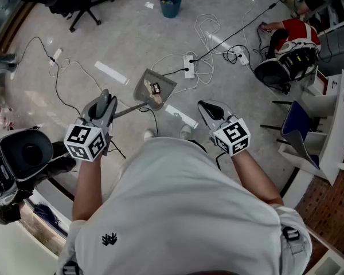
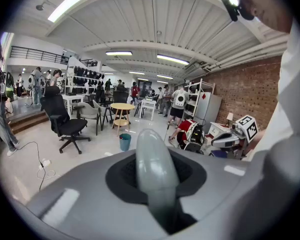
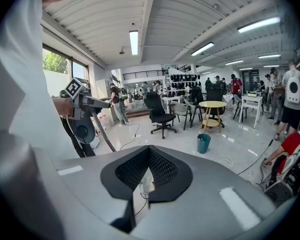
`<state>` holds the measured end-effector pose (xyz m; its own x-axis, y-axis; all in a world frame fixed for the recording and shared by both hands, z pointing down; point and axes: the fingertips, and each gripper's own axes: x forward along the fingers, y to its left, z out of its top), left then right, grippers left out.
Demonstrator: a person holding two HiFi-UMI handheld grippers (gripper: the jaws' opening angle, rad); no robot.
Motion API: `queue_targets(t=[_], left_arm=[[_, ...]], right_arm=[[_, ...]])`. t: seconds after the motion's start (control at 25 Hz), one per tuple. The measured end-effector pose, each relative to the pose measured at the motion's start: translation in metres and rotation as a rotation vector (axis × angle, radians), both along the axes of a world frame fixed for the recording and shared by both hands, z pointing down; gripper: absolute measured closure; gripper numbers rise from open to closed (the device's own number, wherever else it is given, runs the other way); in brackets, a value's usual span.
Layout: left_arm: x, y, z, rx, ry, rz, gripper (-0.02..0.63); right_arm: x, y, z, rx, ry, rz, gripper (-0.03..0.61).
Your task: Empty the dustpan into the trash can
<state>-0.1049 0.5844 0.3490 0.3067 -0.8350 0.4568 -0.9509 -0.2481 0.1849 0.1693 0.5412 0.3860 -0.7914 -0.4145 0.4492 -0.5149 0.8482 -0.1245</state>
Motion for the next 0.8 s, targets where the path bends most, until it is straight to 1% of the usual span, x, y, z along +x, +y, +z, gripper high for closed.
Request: queue_targets(t=[0.24, 0.44, 0.6, 0.72, 0.8], left_arm=[[-0.037, 0.030, 0.006, 0.003, -0.050, 0.009, 0.483], [-0.067, 0.044, 0.021, -0.028, -0.065, 0.012, 0.485], [-0.094, 0.056, 0.035, -0.043, -0.082, 0.006, 0.485], [-0.104, 0.060, 0.047, -0.053, -0.085, -0.003, 0.486], [-0.109, 0.056, 0.053, -0.057, -0.080, -0.018, 0.486]], right_arm=[[-0.044, 0.031, 0.003, 0.006, 0.006, -0.012, 0.578], [-0.063, 0.045, 0.002, 0.003, 0.026, 0.027, 0.578], [-0.081, 0.052, 0.003, -0.006, 0.003, 0.077, 0.578], [-0.086, 0.056, 0.004, 0.001, -0.004, 0.077, 0.577], [-0.088, 0.051, 0.005, -0.002, -0.006, 0.073, 0.560]])
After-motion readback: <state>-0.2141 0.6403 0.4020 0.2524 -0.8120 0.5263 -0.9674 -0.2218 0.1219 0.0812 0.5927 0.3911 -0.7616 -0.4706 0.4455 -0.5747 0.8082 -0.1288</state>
